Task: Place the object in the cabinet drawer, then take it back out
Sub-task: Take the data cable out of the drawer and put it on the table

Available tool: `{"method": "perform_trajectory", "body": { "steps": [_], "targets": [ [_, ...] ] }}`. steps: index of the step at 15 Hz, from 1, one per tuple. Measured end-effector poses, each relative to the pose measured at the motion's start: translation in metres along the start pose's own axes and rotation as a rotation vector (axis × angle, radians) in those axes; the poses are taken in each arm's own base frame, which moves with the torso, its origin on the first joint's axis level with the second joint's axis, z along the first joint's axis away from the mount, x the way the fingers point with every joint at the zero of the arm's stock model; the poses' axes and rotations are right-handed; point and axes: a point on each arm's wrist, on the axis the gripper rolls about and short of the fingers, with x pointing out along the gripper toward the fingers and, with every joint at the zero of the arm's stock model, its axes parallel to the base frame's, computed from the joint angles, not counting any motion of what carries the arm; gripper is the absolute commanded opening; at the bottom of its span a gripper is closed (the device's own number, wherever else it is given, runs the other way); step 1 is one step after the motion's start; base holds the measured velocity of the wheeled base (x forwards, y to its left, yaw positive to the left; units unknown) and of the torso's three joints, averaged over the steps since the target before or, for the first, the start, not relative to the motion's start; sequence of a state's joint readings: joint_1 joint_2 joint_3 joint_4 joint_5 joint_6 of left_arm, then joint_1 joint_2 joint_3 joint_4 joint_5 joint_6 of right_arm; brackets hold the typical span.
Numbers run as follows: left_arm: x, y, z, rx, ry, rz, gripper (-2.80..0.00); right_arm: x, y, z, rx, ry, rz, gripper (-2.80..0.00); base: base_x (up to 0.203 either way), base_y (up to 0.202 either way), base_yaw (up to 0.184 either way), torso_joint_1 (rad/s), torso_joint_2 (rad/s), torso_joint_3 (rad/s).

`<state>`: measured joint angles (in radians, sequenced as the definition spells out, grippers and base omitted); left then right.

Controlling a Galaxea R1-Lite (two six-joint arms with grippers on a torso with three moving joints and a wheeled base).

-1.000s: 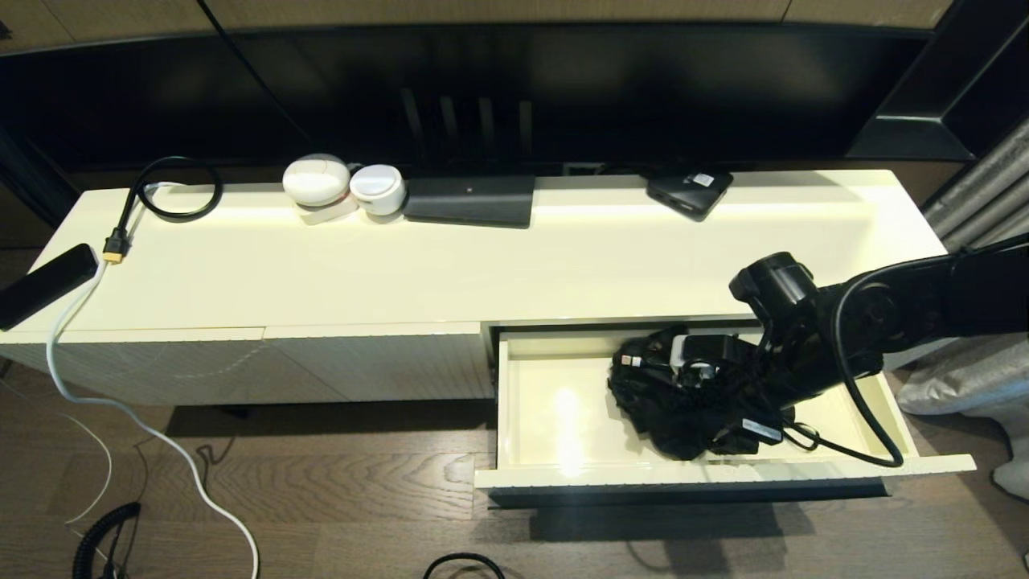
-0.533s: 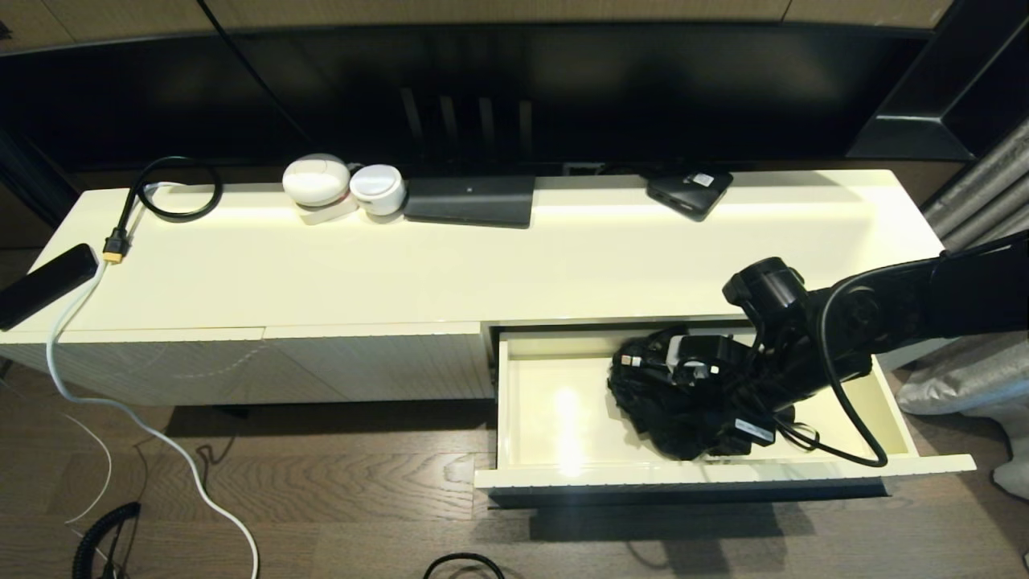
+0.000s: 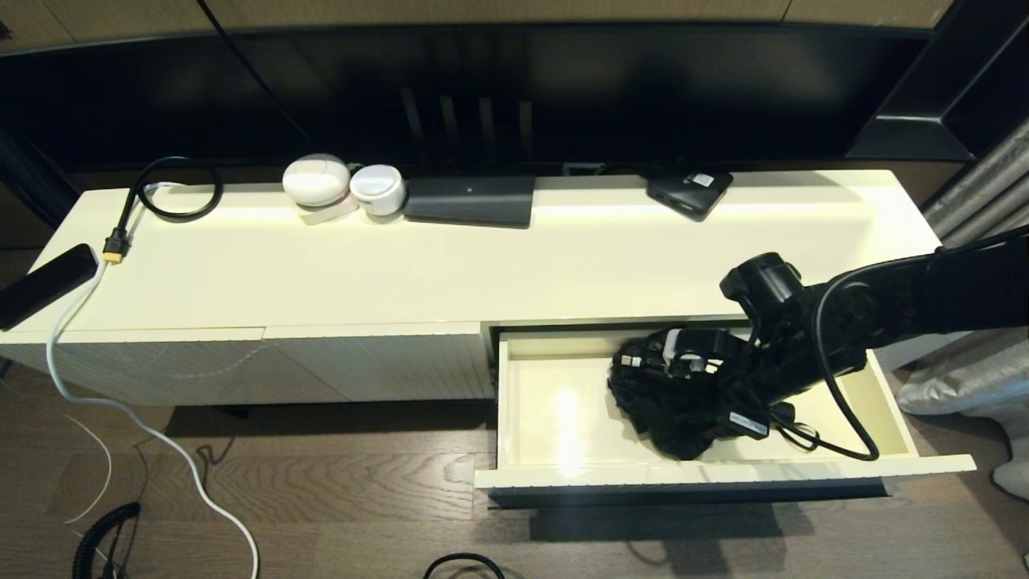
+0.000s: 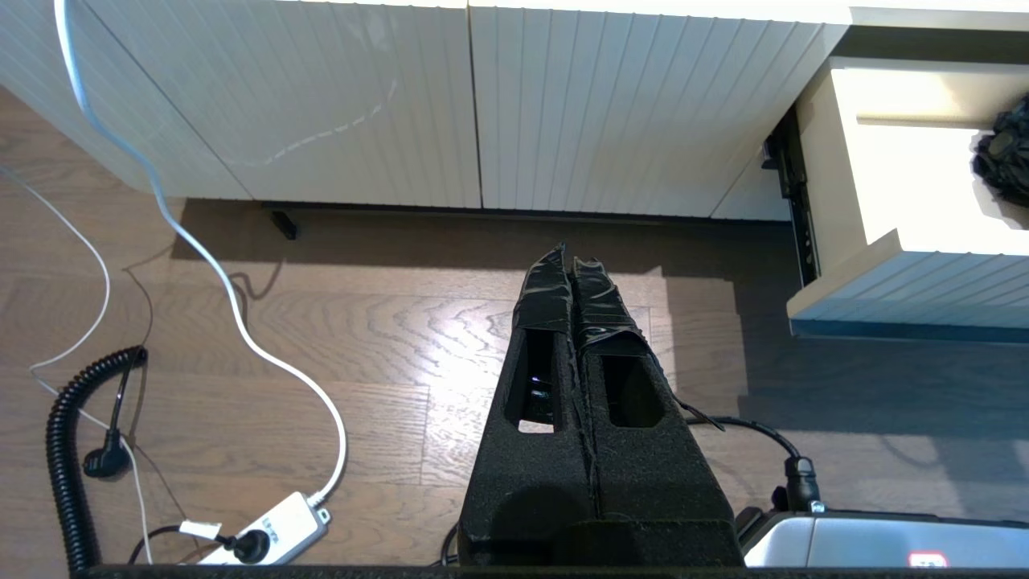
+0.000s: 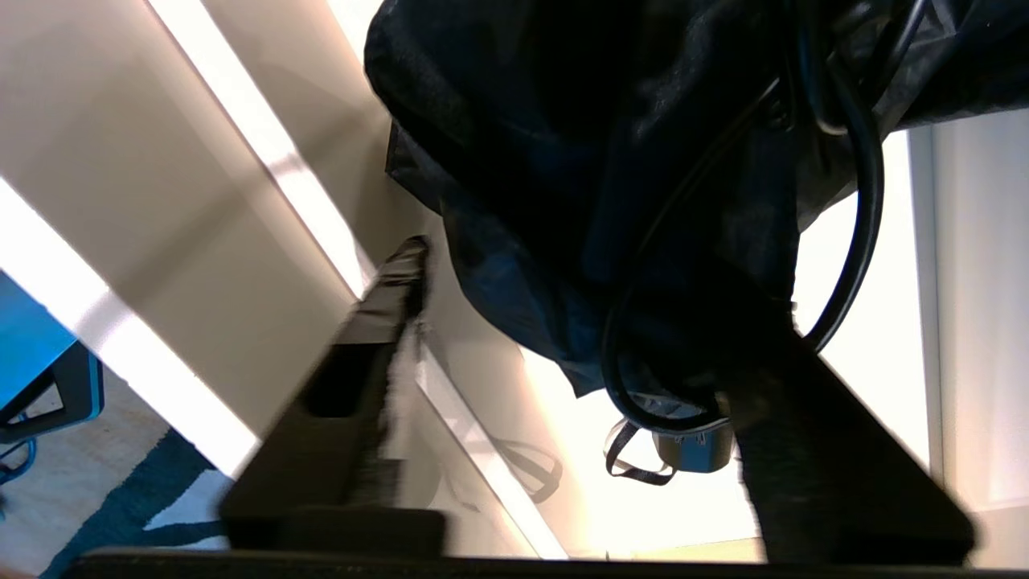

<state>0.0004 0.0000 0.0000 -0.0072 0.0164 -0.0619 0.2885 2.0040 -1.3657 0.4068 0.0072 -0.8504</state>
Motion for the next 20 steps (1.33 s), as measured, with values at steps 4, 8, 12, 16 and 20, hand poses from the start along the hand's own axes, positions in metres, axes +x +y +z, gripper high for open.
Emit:
{"method": "perform_trajectory", "body": {
  "steps": [4,8,12,16,20],
  "targets": [
    [0.0,0.0,0.0,0.0,0.0,0.0,-2.8,-0.002,0.002,-0.002,-0.001,0.003,0.004,-2.8,0.0,0.0,0.0,0.0,0.0,0.0],
    [0.0,0.0,0.0,0.0,0.0,0.0,-2.8,-0.002,0.004,-0.003,-0.001,0.005,0.007,-2.8,0.0,0.0,0.0,0.0,0.0,0.0],
    [0.0,0.0,0.0,0.0,0.0,0.0,-2.8,-0.006,0.006,-0.005,-0.003,0.005,0.006,-2.8,0.0,0.0,0.0,0.0,0.0,0.0],
    [0.0,0.0,0.0,0.0,0.0,0.0,-2.8,-0.024,0.009,-0.007,-0.006,-0.014,-0.016,-2.8,0.0,0.0,0.0,0.0,0.0,0.0],
    [0.0,0.0,0.0,0.0,0.0,0.0,-2.8,-0.04,0.018,-0.015,-0.007,-0.025,-0.031,-2.8,0.0,0.0,0.0,0.0,0.0,0.0]
  ]
}}
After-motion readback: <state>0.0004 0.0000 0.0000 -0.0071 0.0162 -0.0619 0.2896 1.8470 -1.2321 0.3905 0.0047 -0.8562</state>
